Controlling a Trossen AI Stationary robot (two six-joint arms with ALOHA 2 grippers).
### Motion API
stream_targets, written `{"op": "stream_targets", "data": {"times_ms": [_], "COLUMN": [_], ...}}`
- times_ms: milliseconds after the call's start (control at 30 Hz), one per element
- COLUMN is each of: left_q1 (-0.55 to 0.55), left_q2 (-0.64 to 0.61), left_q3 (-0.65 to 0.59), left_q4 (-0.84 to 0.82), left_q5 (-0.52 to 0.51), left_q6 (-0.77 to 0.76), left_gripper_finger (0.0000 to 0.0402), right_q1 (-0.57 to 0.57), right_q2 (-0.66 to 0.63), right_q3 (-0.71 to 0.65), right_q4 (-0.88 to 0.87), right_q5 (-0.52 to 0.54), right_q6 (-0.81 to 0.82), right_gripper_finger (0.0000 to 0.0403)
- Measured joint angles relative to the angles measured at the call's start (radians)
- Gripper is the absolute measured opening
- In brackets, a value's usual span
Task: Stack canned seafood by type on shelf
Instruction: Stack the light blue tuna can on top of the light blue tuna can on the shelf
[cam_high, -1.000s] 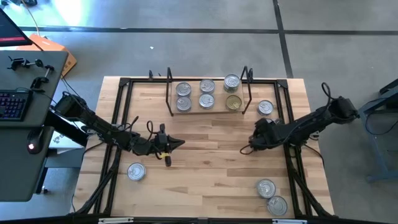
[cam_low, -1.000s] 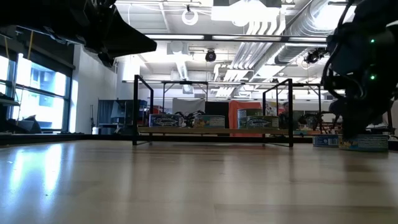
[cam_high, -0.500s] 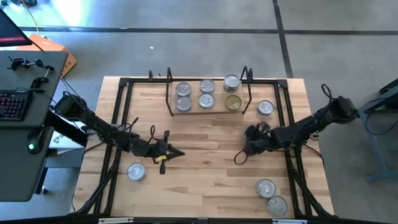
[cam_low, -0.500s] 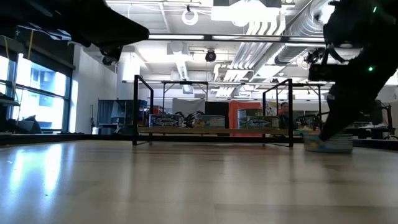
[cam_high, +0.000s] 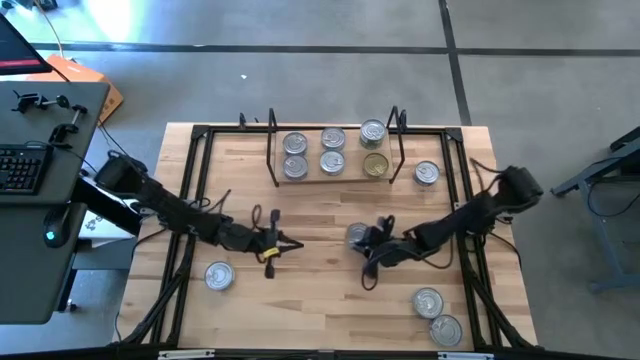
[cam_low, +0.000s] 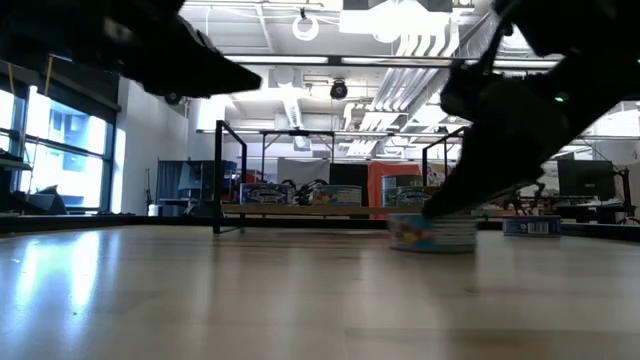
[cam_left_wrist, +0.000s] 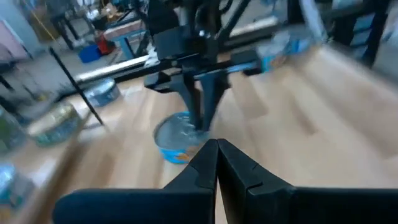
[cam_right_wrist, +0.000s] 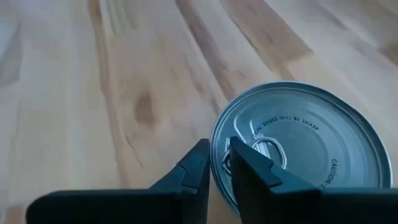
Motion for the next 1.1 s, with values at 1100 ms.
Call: {"op": "stream_targets", "data": {"times_ms": [1100], "left_q1": [0.268], "left_q2": [0.484], "left_q3": [0.431], "left_q4": [-0.255], "left_q5": [0.367], "left_q6": [0.360], "left_gripper_finger": [0.0053], "right_q1": [0.403], "right_q2": [-0.108], "right_q3": [0.290], "right_q4": [-0.187], "right_q5": [0.334], "right_q6": [-0.134], "right_gripper_finger": [0.0002]}}
